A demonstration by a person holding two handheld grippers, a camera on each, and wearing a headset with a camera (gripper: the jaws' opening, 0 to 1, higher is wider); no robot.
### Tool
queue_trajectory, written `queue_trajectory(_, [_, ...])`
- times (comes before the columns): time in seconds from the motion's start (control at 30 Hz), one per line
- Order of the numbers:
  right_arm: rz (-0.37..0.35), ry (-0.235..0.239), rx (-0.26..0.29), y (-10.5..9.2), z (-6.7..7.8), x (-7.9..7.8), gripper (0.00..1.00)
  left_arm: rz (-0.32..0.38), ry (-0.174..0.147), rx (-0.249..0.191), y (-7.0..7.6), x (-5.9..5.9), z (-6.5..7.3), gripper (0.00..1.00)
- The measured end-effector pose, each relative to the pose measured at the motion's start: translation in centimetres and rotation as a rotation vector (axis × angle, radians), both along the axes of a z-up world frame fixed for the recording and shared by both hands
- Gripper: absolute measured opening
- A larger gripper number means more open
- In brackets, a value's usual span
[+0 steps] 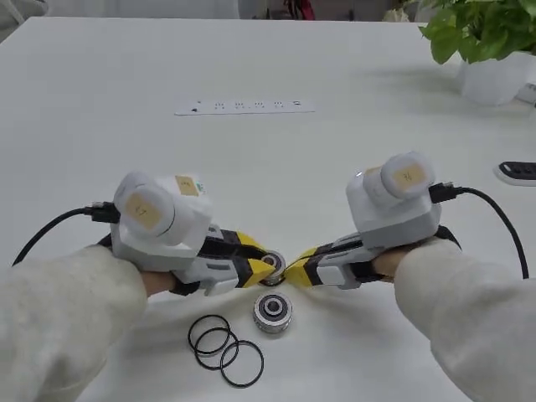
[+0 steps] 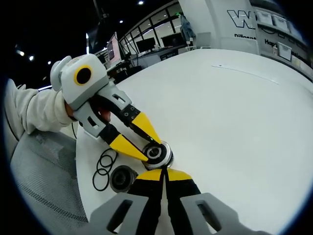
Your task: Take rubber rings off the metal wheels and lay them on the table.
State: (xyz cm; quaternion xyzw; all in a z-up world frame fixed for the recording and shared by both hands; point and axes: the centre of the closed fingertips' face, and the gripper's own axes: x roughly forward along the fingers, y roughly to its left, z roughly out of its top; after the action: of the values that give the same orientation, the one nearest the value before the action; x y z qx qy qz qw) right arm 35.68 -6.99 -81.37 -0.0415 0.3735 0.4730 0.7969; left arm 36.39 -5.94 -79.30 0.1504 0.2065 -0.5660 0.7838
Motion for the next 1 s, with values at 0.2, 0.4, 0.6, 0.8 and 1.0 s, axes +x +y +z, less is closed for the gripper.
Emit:
queue_trajectory(0.2, [-0.023,0.027,0.017,-0.1,0.1,0.0,0.00,0.007,-0.007,-0.016,0.1,-0.1,0.0,0.14])
queue_trajectory(0.4, [-0.039,0.044,0.029,-0.1,0.2,0.1,0.00,0.014,-0.007,-0.016,0.2,-0.2,-0.1,0.14])
queue_trajectory(0.6, [-0.083,0.069,0.068,-0.2,0.9,0.4,0.00,0.022,-0.011,-0.005,0.3,-0.3,-0.1,0.14])
queue_trajectory(0.8, [-0.106,0.080,0.096,0.0,1.4,0.5,0.00,0.024,-0.015,0.005,0.3,-0.4,-0.1,0.14])
queue_trajectory(1.0, [-0.097,0.067,0.078,0.3,1.6,0.4,0.00,0.024,-0.023,0.016,0.3,-0.6,-0.1,0.14])
